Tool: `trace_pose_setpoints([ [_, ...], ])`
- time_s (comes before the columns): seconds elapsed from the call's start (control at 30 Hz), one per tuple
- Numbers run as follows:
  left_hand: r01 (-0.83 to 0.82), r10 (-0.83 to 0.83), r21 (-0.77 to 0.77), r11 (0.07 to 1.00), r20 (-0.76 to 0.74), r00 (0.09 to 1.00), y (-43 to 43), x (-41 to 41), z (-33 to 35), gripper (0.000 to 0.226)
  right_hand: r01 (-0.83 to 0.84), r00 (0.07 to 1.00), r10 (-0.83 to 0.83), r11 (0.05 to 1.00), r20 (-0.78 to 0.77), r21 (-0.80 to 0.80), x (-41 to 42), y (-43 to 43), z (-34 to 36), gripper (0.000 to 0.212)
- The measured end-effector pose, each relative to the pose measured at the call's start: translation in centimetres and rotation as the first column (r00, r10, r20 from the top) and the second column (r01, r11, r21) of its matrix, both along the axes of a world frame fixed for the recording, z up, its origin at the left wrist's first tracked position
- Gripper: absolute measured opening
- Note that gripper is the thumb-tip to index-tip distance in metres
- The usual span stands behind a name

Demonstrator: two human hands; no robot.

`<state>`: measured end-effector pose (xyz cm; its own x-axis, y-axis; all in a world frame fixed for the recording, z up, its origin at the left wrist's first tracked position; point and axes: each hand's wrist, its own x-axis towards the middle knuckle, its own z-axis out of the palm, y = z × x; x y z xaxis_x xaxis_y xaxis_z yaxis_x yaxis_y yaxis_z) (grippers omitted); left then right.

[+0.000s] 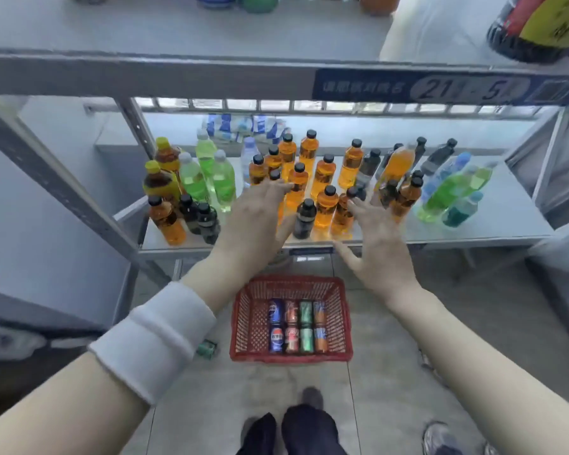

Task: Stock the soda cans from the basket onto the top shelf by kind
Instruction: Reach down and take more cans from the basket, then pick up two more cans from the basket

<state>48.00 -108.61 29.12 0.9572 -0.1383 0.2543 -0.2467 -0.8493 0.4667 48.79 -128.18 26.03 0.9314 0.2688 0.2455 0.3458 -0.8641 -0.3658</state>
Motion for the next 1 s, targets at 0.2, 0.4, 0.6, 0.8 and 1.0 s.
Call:
trace_pose_setpoints([
  [0.2,-0.006,0.011,0.037,0.999,-0.161,0.987,-1.3,-1.8,-7.3,0.044,0.010,0.984,-0.034,0.991,-0.175,-0.135,-3.0,-2.3,-7.4,0.065],
  [0.4,-0.102,0.121,0.067,0.993,-0.425,0.897,-2.9,-4.2,-16.6,0.046,-0.059,0.889,-0.020,0.986,-0.458,-0.158,-4.5,-3.5,-15.2,0.068],
  [0.6,-0.338,0.231,-0.020,0.941,-0.690,0.686,-3.1,-6.8,-25.4,0.045,0.003,0.691,-0.074,0.995,-0.719,-0.099,-5.6,-4.7,-22.1,0.068],
  [0.8,-0.494,0.208,-0.049,0.868,-0.868,0.452,-3.3,-7.7,-42.3,0.040,0.027,0.462,-0.127,0.991,-0.878,-0.130,-2.6,-4.2,-37.3,0.069],
  [1.0,-0.439,0.187,-0.001,0.898,-0.904,0.385,-1.8,-2.8,-61.8,0.038,-0.024,0.385,-0.083,0.995,-0.919,-0.100,3.9,0.7,-57.1,0.065],
])
